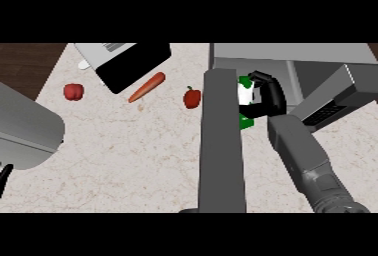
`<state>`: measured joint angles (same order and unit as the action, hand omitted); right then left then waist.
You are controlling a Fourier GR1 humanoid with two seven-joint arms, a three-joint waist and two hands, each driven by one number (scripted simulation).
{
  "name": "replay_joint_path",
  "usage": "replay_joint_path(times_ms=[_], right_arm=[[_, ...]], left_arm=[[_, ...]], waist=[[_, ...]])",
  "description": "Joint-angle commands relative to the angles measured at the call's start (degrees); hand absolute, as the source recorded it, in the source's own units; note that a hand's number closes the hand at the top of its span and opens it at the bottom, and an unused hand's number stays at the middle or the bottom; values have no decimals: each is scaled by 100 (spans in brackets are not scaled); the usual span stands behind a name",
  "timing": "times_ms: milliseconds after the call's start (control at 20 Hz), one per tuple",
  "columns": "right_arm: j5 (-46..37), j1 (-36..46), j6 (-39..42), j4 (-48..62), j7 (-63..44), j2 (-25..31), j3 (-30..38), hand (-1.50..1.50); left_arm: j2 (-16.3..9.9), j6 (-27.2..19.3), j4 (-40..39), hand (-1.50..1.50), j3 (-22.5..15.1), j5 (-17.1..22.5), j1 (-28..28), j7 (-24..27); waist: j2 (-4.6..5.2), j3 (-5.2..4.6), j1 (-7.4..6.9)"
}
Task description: Pick up the milk, place it into the microwave and close the microwave
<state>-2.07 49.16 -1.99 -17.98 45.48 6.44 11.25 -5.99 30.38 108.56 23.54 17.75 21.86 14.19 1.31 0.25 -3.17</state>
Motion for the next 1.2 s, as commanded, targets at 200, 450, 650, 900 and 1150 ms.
replay_joint_path(times_ms=[200,450,650,900,1150], right_arm=[[-343,819,-849,568,172,39,-34,150],[-953,1017,-2243,716,319,-139,-441,150],[-1091,1104,-2725,900,320,11,-450,150],[-1006,1192,-3399,1065,84,58,-235,150],[-897,1063,-3596,1102,249,-18,-50,150]], left_arm=[[-272,207,-371,-150,200,170,-200,45],[-129,132,-499,-150,-10,-8,-442,102],[-126,179,-554,-150,1,-61,-371,147],[-171,157,-463,-150,-17,-122,-441,111],[-261,142,-647,-150,-31,-159,-681,78]], waist=[[23,-14,-122],[85,-19,-223],[92,-15,-262],[121,-7,-321],[201,1,-376]])
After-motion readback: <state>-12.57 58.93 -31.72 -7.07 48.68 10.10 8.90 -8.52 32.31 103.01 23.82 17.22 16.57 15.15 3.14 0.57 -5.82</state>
